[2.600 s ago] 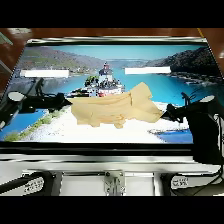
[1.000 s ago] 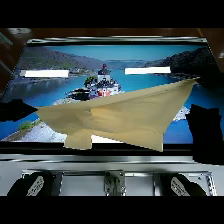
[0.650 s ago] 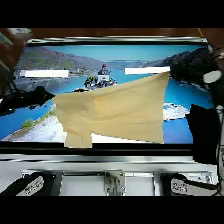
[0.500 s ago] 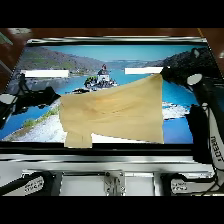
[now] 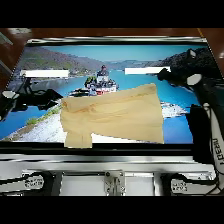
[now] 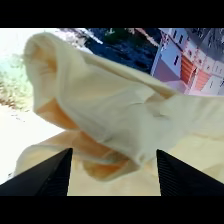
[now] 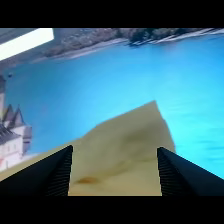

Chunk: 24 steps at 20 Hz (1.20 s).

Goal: Fold the shirts.

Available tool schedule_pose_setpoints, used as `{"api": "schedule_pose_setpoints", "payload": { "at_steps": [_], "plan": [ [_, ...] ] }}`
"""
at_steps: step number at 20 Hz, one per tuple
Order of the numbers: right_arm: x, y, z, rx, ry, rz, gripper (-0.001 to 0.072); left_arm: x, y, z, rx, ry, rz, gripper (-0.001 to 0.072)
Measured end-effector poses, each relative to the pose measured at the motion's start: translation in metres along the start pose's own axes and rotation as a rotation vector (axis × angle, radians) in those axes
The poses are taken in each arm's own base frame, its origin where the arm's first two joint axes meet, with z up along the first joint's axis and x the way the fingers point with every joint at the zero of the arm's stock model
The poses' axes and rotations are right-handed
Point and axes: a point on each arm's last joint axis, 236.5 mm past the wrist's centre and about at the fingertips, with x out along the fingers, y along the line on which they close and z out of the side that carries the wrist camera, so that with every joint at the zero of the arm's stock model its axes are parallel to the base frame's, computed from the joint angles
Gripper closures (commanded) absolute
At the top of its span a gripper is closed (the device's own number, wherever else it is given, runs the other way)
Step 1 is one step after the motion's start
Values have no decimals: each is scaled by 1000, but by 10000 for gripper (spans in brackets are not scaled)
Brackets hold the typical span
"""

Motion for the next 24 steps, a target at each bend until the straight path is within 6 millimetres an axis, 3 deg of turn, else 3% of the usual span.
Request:
{"api": "schedule_pose_setpoints", "payload": {
  "at_steps": [2, 4, 6, 10, 16, 18, 19, 20, 22, 24],
  "plan": [
    [-29, -46, -19, 15, 127, -74, 77, -17, 23, -12, -4, 89, 40, 119],
    [-58, -91, -59, 99, 293, -127, 76, -25, 41, -27, -19, 167, 75, 119],
    [-82, -115, -101, 199, 440, -135, 76, -22, 53, -42, -31, 235, 100, 119],
    [-106, -128, -159, 320, 606, -110, 76, -1, 62, -71, -37, 360, 118, 120],
    [-112, -130, -181, 366, 659, -94, 76, 19, 69, -91, -36, 441, 133, 132],
    [-112, -130, -183, 370, 662, -94, 76, 24, 70, -91, -30, 440, 139, 239],
    [-113, -129, -184, 371, 667, -93, 76, 27, 69, -91, -27, 438, 139, 383],
    [-114, -129, -186, 373, 675, -91, 75, 30, 69, -91, -24, 435, 137, 455],
    [-116, -128, -197, 381, 712, -88, 75, 36, 66, -91, -11, 427, 130, 458],
    [-117, -125, -214, 406, 769, -73, 75, 39, 63, -91, -1, 427, 124, 676]
  ]
}}
